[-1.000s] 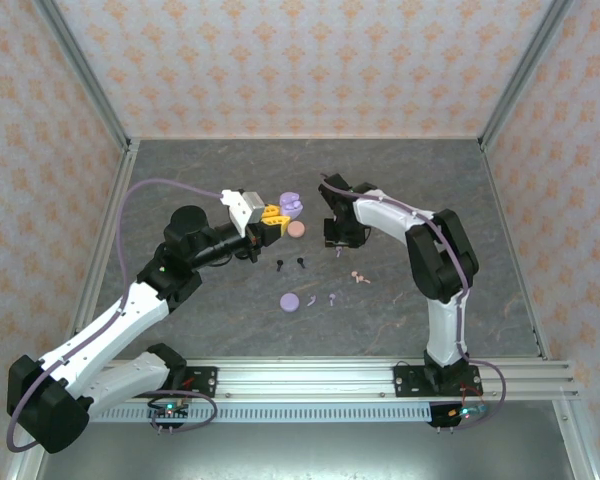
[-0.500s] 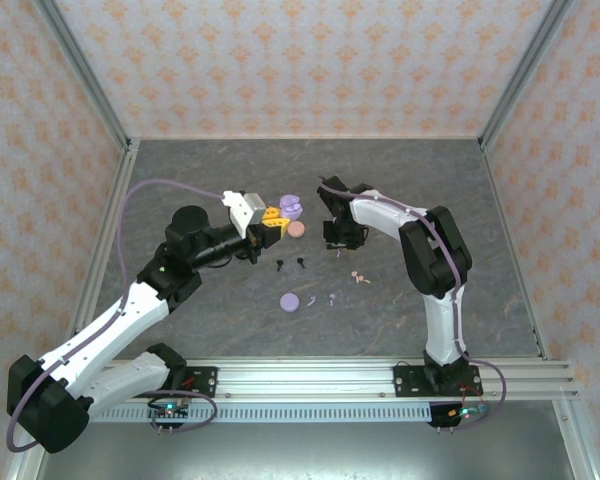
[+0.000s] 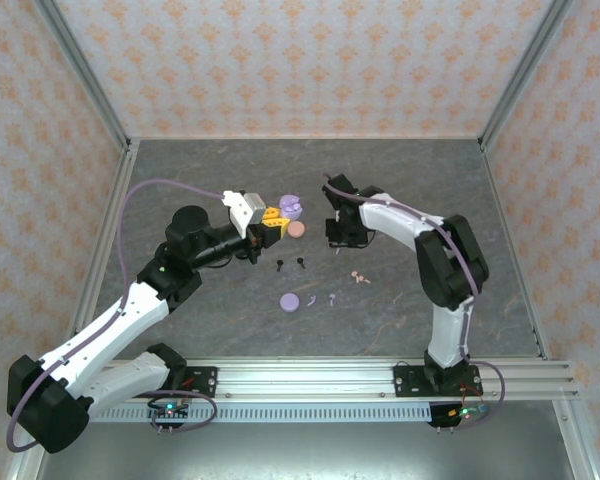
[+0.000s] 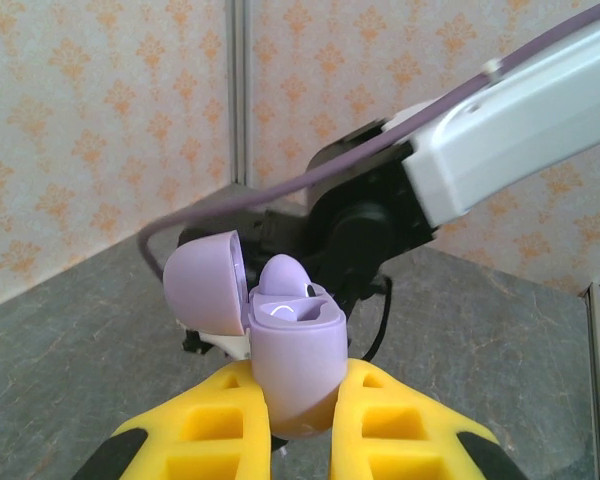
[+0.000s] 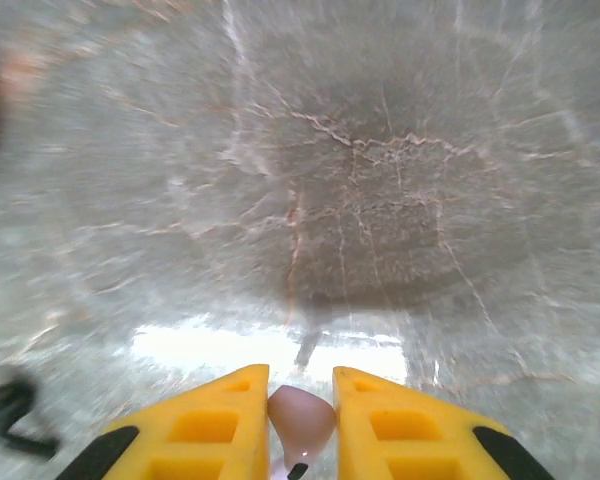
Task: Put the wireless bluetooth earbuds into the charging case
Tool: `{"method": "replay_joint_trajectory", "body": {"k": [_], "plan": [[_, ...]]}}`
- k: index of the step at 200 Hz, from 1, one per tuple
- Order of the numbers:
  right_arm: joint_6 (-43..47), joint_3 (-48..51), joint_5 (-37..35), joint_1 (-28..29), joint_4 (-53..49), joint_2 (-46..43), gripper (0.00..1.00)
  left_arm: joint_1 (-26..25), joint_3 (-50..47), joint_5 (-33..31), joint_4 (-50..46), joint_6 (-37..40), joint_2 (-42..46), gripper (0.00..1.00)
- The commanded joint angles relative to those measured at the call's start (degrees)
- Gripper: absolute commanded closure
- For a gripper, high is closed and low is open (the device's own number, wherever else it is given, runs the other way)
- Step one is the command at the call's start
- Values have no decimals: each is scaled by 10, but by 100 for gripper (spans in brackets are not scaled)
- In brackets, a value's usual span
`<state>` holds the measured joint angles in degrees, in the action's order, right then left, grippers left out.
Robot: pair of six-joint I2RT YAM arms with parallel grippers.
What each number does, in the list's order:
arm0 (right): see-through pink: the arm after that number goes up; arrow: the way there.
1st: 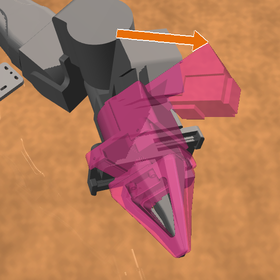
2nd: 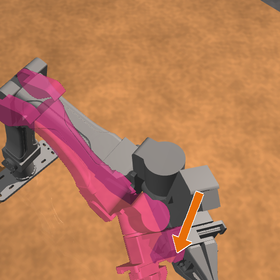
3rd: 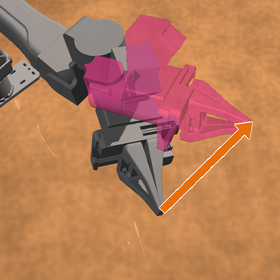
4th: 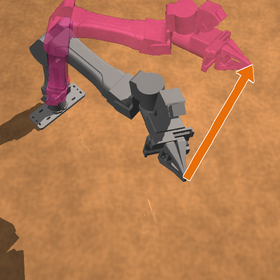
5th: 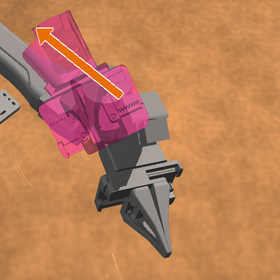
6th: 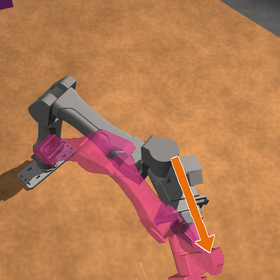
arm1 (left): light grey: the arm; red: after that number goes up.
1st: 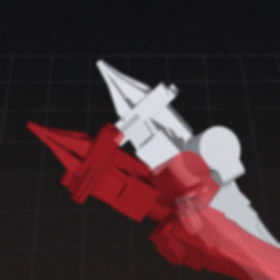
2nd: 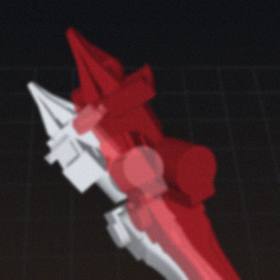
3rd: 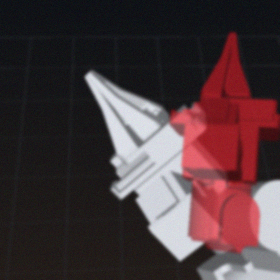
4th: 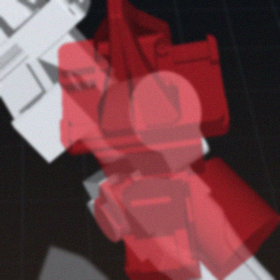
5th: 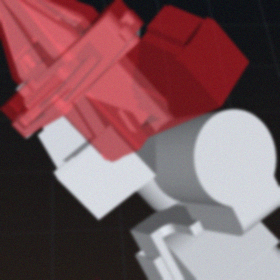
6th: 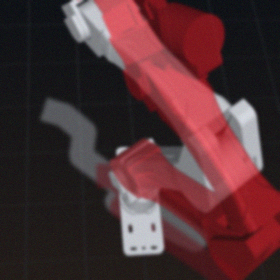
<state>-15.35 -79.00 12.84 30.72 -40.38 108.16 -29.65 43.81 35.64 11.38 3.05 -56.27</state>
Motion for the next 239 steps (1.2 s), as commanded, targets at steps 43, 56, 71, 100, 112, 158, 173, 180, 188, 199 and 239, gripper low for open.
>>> {"method": "replay_joint_trajectory", "body": {"k": [43,56,71,100,112,158,173,180,188,199,239], "plan": [[77,24,38,1,63,-211,80,-7,-2,4,89,-45,-35,100],[93,25,49,1,78,-248,80,-7,1,8,95,-50,-45,100],[110,23,59,2,93,-285,80,-7,6,13,101,-56,-55,100],[135,10,83,7,117,-335,80,-7,15,22,107,-60,-72,100],[143,3,87,13,125,-348,80,-7,18,26,108,-60,-79,100],[170,-23,91,57,167,-364,80,-7,23,38,119,-68,-96,100],[182,-26,84,71,179,-363,80,-7,23,40,119,-68,-97,100],[187,-27,80,76,184,-362,80,-7,23,41,119,-68,-97,100],[192,-29,76,82,188,-360,80,-7,23,41,118,-68,-97,100],[200,-31,73,90,193,-355,80,-7,23,42,118,-68,-97,100],[209,-31,69,104,198,-339,80,-7,22,41,117,-69,-94,100]]}}
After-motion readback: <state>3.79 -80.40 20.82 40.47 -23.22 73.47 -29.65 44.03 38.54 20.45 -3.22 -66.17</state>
